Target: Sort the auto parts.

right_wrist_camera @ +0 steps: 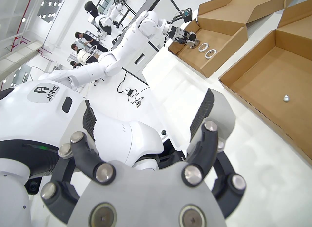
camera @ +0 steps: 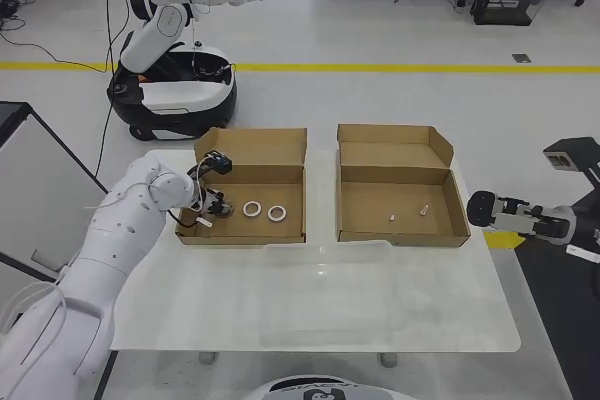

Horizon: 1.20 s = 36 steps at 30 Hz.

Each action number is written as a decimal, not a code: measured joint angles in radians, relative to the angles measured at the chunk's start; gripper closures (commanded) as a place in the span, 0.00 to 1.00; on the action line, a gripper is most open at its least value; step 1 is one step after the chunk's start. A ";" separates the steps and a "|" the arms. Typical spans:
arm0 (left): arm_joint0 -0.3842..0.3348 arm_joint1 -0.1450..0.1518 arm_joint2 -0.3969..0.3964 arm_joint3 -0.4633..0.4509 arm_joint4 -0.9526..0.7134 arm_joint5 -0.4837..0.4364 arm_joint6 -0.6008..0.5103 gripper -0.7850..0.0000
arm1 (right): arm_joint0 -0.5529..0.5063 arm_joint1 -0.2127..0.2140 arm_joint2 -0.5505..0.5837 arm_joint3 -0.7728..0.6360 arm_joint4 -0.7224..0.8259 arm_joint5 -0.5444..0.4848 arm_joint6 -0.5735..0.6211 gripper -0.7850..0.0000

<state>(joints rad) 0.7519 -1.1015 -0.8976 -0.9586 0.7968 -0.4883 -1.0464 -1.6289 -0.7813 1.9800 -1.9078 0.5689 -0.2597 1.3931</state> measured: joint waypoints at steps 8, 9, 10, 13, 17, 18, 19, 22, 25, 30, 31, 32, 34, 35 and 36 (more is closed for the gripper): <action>-0.005 0.002 -0.009 -0.011 0.001 -0.001 0.025 0.00 | 0.000 0.000 0.000 0.000 0.000 0.000 0.000 0.00; -0.003 0.004 -0.014 -0.022 -0.004 -0.002 0.028 0.00 | 0.000 0.000 0.000 0.000 0.000 0.000 0.000 0.00; -0.002 0.006 -0.018 -0.033 -0.006 -0.004 0.029 0.00 | 0.000 0.000 0.000 0.000 0.000 0.000 0.000 0.00; 0.013 0.014 -0.041 -0.084 -0.022 0.000 0.037 0.00 | 0.000 0.000 0.000 0.000 0.000 0.000 0.000 0.00; 0.053 0.030 -0.087 -0.174 -0.053 0.004 0.053 0.00 | 0.000 0.000 0.000 0.000 0.000 0.000 0.000 0.00; 0.071 0.035 -0.104 -0.211 -0.072 -0.004 0.058 0.00 | 0.000 0.000 0.000 0.000 0.000 0.000 0.000 0.00; 0.086 0.039 -0.118 -0.237 -0.093 -0.012 0.063 0.00 | 0.000 0.000 0.000 0.000 0.000 0.000 0.000 0.00; 0.146 0.052 -0.160 -0.337 -0.180 -0.020 0.056 0.00 | 0.000 0.000 0.000 0.000 0.000 0.000 0.000 0.00; 0.211 0.065 -0.200 -0.441 -0.258 -0.003 0.028 0.00 | 0.000 0.000 0.000 0.000 0.000 0.000 0.000 0.00; 0.320 0.080 -0.247 -0.604 -0.420 0.019 0.015 0.00 | 0.000 0.000 0.000 0.000 0.000 0.000 0.000 0.00; 0.338 0.080 -0.253 -0.629 -0.464 0.026 0.018 0.00 | 0.000 0.000 0.000 0.000 0.000 0.000 0.000 0.00; 0.353 0.081 -0.260 -0.652 -0.506 0.035 0.020 0.00 | 0.000 0.000 0.000 0.000 0.000 0.000 0.000 0.00; 0.383 0.084 -0.273 -0.704 -0.591 0.056 0.017 0.00 | 0.000 0.000 0.000 0.000 0.000 0.000 0.000 0.00; 0.392 0.085 -0.279 -0.724 -0.623 0.064 0.014 0.00 | 0.000 0.000 0.000 0.000 0.000 0.000 0.000 0.00; 0.403 0.087 -0.288 -0.750 -0.666 0.074 0.014 0.00 | 0.000 0.000 0.000 0.000 0.000 0.000 0.000 0.00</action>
<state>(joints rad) 1.1552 -1.0147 -1.1860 -1.7087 0.1310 -0.4143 -1.0325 -1.6289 -0.7813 1.9800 -1.9078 0.5689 -0.2597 1.3931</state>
